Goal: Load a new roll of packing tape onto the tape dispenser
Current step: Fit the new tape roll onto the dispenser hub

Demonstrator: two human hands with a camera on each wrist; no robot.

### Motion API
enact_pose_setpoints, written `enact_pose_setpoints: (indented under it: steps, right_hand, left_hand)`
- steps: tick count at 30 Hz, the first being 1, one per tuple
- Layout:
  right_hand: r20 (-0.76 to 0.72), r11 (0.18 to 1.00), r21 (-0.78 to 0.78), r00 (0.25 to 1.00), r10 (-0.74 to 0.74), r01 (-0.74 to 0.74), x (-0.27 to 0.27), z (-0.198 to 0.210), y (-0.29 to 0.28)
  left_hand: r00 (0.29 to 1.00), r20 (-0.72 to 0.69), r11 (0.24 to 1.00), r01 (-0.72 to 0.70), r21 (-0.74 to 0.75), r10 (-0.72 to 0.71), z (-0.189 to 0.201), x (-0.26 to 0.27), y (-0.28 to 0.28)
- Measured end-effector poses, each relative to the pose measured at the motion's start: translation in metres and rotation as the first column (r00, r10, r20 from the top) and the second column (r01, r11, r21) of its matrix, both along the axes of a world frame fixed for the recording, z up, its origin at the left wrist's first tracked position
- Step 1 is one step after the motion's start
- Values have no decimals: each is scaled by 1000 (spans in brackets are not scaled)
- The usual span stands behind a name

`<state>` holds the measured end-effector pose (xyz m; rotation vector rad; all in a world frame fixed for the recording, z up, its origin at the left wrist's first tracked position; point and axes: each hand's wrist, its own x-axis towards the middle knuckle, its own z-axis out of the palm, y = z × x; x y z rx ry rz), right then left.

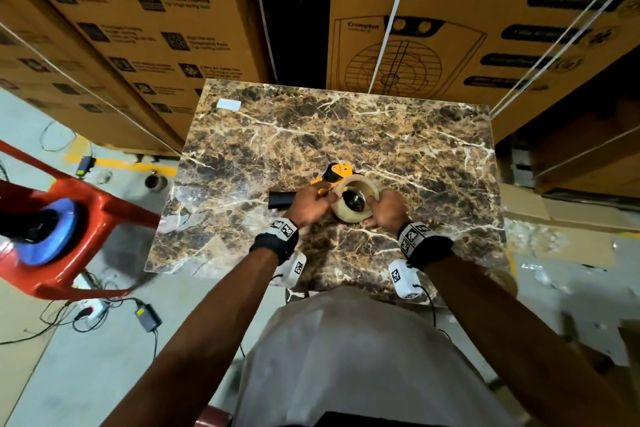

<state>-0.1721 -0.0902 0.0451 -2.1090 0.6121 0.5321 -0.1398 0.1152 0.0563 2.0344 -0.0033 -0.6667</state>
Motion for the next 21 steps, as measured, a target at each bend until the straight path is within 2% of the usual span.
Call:
enact_pose_setpoints:
  steps: [2,6,10,15,19,21]
  right_hand:
    - [-4,998,-47,999,33,-33,1,0,6]
    - [-13,993,-106,999,43,-44,2,-12,5]
    - [-83,997,70,996,-33,39,4,-18,-2]
    - [-131,976,193,988,-78,103,6,-31,-13]
    - [-171,879,407,966,-193,247,8,-38,-15]
    - [-202,842,459,956,-211,283,9,-33,-14]
  left_hand:
    - [991,56,991,116,69,-120,-5,-2,-6]
    - [989,46,987,133,93,-138,-15,-2,-8]
    - [981,25,978,189,91,-192,-22,2,-9]
    - [986,-43,985,165,42,-163,-29,7,-11]
    - [987,-130,996,86,-29,-89,-86,20,-6]
    - [983,-174,998,62,-31,-66,-92,20,-7]
